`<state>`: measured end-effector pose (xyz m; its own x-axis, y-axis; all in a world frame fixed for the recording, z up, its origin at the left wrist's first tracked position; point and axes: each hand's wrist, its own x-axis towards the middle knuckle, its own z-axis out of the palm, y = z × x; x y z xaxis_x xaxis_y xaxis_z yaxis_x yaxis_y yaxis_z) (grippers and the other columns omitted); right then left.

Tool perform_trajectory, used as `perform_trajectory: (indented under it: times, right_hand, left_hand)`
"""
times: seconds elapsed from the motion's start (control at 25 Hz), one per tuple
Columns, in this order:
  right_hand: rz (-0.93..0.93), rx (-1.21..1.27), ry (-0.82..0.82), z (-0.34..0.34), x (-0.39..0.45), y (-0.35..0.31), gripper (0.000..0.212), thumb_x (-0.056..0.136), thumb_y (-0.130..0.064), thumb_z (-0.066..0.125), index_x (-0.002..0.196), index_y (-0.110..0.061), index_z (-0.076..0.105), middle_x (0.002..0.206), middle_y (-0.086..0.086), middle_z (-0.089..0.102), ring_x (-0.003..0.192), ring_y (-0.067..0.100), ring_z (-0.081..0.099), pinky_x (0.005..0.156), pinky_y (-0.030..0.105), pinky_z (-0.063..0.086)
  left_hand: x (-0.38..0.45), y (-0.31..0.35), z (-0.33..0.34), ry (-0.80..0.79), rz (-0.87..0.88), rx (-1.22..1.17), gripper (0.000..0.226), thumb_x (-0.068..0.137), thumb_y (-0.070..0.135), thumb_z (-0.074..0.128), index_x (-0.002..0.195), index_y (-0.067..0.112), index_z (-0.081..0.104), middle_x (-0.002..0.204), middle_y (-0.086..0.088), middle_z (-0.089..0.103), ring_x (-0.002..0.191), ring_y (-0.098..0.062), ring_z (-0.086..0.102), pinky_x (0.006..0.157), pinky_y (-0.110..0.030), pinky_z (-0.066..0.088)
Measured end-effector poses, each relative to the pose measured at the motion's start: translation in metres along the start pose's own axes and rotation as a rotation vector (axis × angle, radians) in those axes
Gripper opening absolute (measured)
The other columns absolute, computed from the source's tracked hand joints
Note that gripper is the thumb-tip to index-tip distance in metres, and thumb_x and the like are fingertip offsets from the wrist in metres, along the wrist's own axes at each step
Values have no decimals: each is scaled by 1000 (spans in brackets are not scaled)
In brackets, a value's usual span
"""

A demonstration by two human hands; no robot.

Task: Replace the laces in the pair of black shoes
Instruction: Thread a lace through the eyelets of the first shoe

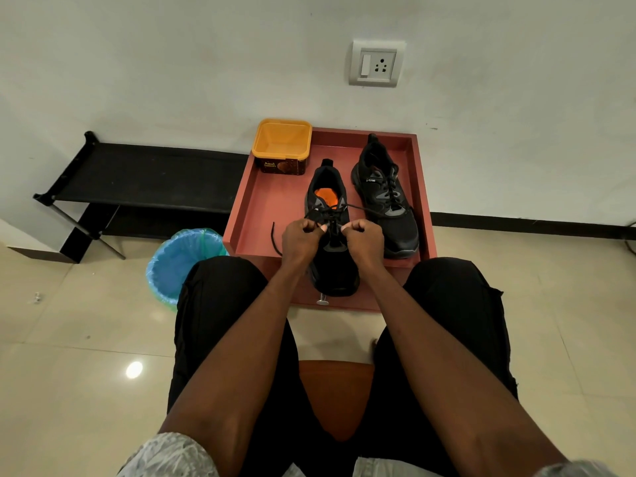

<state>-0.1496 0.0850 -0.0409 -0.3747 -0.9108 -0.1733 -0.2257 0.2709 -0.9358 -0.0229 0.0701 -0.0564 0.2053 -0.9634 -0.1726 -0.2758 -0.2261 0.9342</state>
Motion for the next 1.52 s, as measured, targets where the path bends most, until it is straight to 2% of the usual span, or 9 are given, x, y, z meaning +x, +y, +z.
perform_trajectory:
  times: [0.2, 0.4, 0.48, 0.56, 0.76, 0.96, 1.2, 1.36, 1.52]
  right_hand:
    - [23, 9, -31, -4, 4, -2, 14, 87, 1, 52, 85, -10, 61, 78, 5, 65, 73, 17, 61, 67, 34, 50]
    - [-190, -185, -127, -4, 0, -4, 21, 76, 5, 60, 89, -8, 71, 82, 5, 67, 70, 12, 59, 62, 15, 44]
    - [-194, -182, -101, -4, 1, -1, 8, 79, -3, 70, 81, -11, 73, 77, 3, 69, 71, 14, 63, 67, 23, 49]
    - [-128, -105, -81, -4, 6, 3, 12, 84, -8, 71, 75, -16, 69, 74, 3, 69, 71, 16, 64, 68, 31, 52]
    - [178, 388, 32, -2, 10, 5, 9, 94, -4, 63, 86, -9, 64, 74, 9, 66, 59, 14, 65, 59, 25, 55]
    - [121, 222, 47, 3, 4, 10, 17, 85, -18, 76, 80, -8, 63, 70, 3, 64, 60, 10, 59, 64, 29, 52]
    - [139, 51, 91, 7, 7, 11, 18, 90, -16, 63, 73, -13, 59, 63, -3, 65, 64, 12, 65, 72, 35, 53]
    - [258, 232, 129, 7, 9, 6, 17, 95, -11, 56, 79, -13, 50, 61, 0, 65, 59, 16, 68, 76, 39, 57]
    - [335, 381, 120, 8, 5, 1, 8, 95, -2, 52, 89, -6, 51, 68, 7, 62, 54, 18, 64, 59, 32, 57]
  left_hand:
    - [-1, 4, -1, 88, -40, -94, 18, 95, 19, 62, 78, 14, 62, 76, -4, 68, 69, -14, 63, 78, -44, 59]
    - [1, 2, -2, 61, -89, -138, 15, 91, 21, 67, 77, 16, 66, 73, -2, 70, 71, -16, 65, 79, -44, 60]
    - [0, 2, -2, 26, -97, -157, 15, 88, 17, 70, 74, 18, 68, 72, -2, 70, 72, -16, 67, 79, -42, 60]
    - [0, 2, -2, 31, -92, -152, 19, 89, 13, 69, 71, 19, 67, 71, -2, 69, 70, -16, 65, 78, -43, 58]
    - [-3, 4, 0, 101, -143, -249, 16, 96, 12, 60, 81, 12, 63, 70, -5, 67, 62, -13, 63, 77, -40, 58]
    - [-3, 2, 0, 80, -141, -224, 15, 90, 21, 70, 78, 14, 65, 73, -3, 70, 65, -12, 65, 78, -37, 60]
    - [-4, 3, 4, 89, -116, -116, 23, 94, 16, 63, 72, 17, 61, 69, -1, 66, 65, -12, 62, 76, -37, 57]
    - [-1, 5, 0, 113, -186, -240, 18, 96, 11, 60, 78, 11, 59, 70, -6, 67, 61, -13, 63, 73, -35, 58]
    - [-5, 9, -4, 115, -233, -343, 16, 94, 6, 61, 79, 8, 59, 70, -9, 66, 58, -14, 62, 62, -26, 57]
